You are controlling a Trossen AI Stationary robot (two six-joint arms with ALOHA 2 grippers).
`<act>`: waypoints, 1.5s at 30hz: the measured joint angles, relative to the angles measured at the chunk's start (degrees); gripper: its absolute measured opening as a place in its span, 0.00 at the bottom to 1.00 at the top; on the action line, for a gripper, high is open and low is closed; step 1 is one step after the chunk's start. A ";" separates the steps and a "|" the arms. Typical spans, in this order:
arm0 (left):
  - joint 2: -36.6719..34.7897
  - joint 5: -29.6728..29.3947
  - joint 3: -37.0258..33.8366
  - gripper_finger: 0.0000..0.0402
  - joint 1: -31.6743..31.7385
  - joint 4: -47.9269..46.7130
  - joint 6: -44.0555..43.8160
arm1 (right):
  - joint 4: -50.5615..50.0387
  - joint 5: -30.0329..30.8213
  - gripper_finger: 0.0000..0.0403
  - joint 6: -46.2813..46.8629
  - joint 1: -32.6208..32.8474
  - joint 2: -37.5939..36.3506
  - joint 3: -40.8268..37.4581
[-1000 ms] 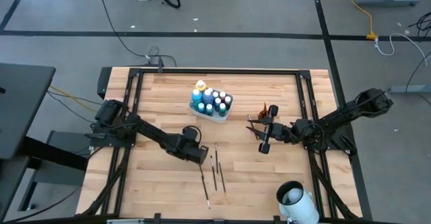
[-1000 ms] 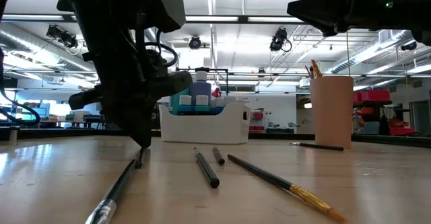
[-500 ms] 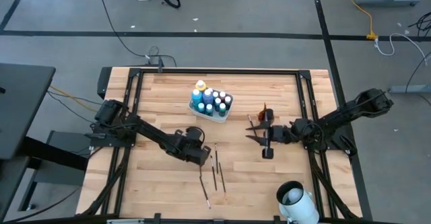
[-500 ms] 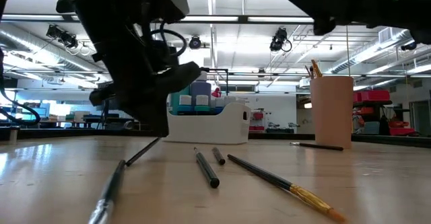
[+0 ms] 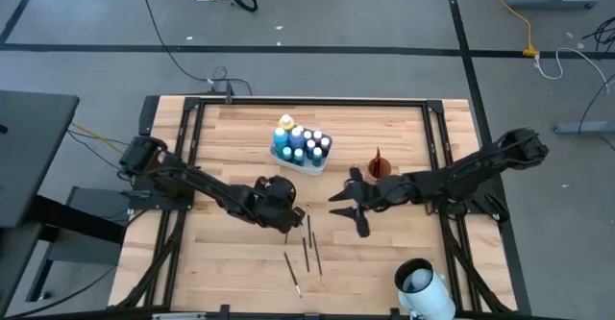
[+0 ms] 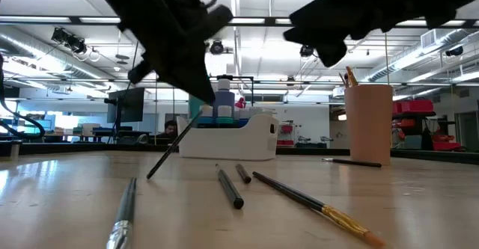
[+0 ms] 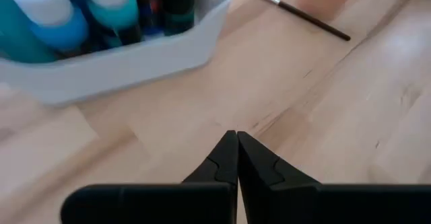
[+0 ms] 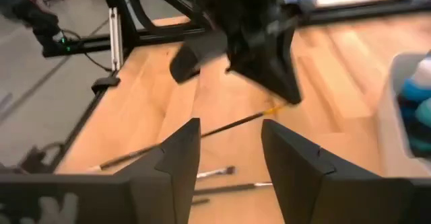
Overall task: Pick & Place Paint Supplies
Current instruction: Put the gold paintbrush into the cup
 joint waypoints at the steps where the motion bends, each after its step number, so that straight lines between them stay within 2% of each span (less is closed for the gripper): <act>1: -0.68 -0.41 -0.02 0.01 -0.09 0.06 1.16 | 0.21 0.03 0.41 1.69 -0.05 1.51 0.92; 6: -2.03 -1.55 0.02 0.01 -0.53 3.36 5.71 | 0.31 0.11 0.41 7.47 -0.28 9.37 5.64; 12: -1.84 -1.24 -0.03 0.01 -1.00 4.15 6.70 | -0.87 -1.25 0.40 12.28 -2.25 20.03 12.29; 15: -1.86 3.71 0.02 0.01 -1.08 3.46 6.46 | -4.27 -4.66 0.40 11.88 -3.27 23.37 15.16; 18: -1.12 8.07 0.00 0.04 -0.99 2.45 5.19 | -8.25 -7.01 0.40 11.71 -3.76 23.65 17.32; 23: 1.51 4.96 -0.10 0.13 -0.37 0.06 2.03 | -10.18 -7.63 0.40 10.45 -3.79 22.74 18.31; 32: 9.04 9.68 -0.11 0.34 2.95 1.87 0.59 | -12.44 -7.59 0.40 8.83 -3.80 22.58 18.24; 36: 12.49 9.44 -0.07 0.40 3.19 3.40 -0.87 | -14.03 -7.69 0.40 8.72 -3.82 22.80 18.02; 40: 13.36 8.66 0.08 0.39 3.37 3.12 -2.82 | -14.34 -7.81 0.40 8.76 -3.88 22.69 18.15; 45: 13.51 6.58 0.07 0.26 3.65 2.11 -4.28 | -14.18 -8.19 0.40 8.92 -3.91 22.58 18.31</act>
